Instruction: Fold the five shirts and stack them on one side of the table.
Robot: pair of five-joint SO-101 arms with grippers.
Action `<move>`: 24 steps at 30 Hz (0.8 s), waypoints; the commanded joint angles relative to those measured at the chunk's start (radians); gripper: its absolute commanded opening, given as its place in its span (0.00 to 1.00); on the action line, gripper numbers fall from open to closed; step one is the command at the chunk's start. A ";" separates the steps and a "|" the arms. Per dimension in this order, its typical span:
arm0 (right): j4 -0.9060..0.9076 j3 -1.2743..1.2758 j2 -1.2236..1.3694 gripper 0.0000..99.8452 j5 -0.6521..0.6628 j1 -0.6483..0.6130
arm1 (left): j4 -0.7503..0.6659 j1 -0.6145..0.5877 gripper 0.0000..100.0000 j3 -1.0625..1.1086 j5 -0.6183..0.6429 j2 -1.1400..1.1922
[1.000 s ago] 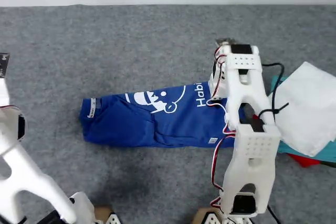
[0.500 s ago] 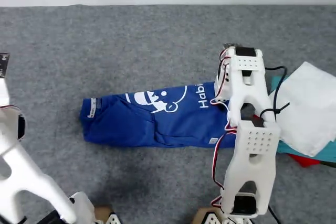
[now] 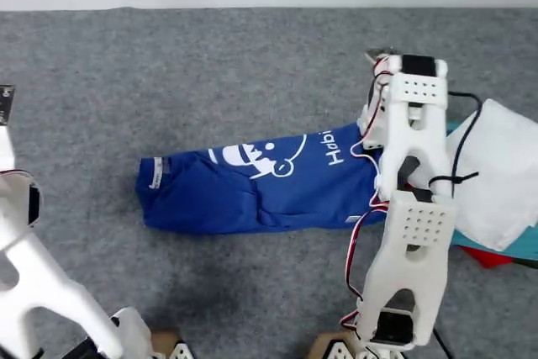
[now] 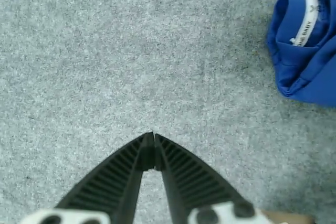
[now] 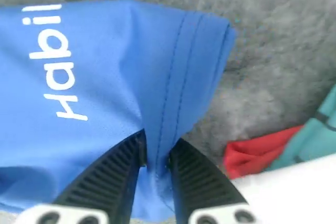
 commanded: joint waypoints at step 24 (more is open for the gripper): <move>-0.018 -0.015 -0.182 0.01 0.066 -0.763 | 0.023 0.002 0.01 0.001 -0.003 -0.029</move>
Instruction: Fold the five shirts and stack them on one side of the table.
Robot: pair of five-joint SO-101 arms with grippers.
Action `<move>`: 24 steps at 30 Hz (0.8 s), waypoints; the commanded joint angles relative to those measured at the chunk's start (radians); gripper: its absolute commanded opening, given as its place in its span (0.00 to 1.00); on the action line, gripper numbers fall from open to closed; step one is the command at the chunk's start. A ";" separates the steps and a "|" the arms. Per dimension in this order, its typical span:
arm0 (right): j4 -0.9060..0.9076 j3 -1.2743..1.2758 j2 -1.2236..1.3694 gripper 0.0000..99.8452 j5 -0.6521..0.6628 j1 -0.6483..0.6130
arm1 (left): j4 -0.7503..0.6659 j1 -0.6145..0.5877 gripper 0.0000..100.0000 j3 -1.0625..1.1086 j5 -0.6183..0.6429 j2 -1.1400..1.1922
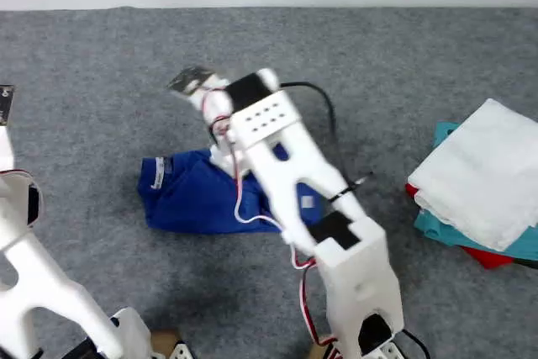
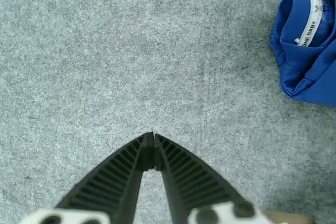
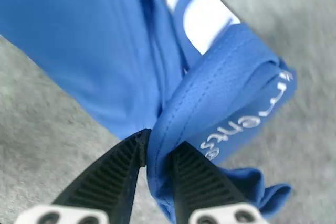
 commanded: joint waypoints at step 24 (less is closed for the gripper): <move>0.035 -0.796 0.495 0.15 0.020 -0.232 | 0.015 0.000 0.01 0.001 -0.005 -0.029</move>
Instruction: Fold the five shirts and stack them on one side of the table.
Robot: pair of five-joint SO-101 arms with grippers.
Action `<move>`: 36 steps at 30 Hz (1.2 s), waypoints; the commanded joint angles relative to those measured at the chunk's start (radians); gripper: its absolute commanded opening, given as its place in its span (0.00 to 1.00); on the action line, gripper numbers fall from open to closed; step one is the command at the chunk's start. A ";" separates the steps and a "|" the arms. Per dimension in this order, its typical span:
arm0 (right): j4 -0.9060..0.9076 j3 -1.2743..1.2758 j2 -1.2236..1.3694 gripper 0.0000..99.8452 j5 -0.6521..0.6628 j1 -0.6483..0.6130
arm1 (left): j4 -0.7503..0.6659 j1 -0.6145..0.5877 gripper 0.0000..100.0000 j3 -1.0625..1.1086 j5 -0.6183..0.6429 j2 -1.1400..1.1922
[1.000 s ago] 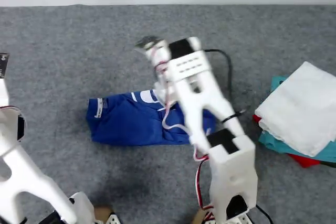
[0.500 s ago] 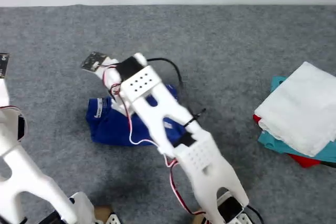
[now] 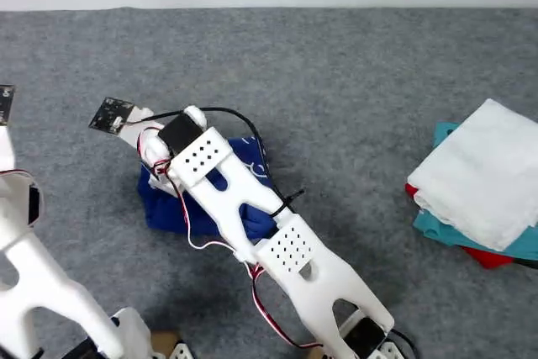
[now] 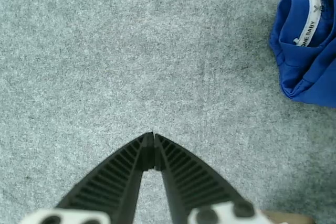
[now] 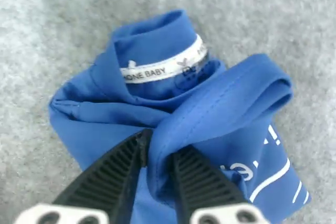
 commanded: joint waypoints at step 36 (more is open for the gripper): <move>0.047 0.356 -0.127 0.01 0.049 0.160 | -0.057 -0.431 0.01 -0.007 -0.060 -0.029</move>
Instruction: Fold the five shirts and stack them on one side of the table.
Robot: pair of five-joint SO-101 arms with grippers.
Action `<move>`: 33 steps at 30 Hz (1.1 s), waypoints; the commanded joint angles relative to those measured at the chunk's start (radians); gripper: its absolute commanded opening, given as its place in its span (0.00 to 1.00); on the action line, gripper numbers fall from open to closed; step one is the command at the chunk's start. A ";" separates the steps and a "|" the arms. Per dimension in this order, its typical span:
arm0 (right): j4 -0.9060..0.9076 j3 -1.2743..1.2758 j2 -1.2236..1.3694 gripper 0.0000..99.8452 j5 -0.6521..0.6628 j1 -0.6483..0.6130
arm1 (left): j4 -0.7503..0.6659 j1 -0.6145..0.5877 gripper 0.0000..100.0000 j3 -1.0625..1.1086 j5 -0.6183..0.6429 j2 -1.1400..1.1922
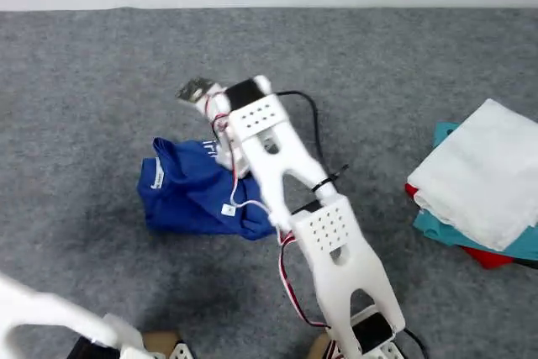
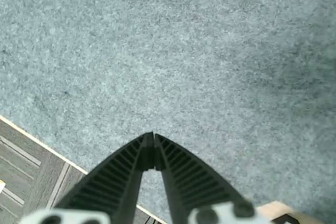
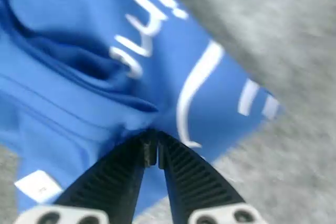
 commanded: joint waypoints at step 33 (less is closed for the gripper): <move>0.041 -0.089 0.022 0.01 0.003 -0.435 | -0.071 -0.212 0.01 -0.005 -0.006 -0.029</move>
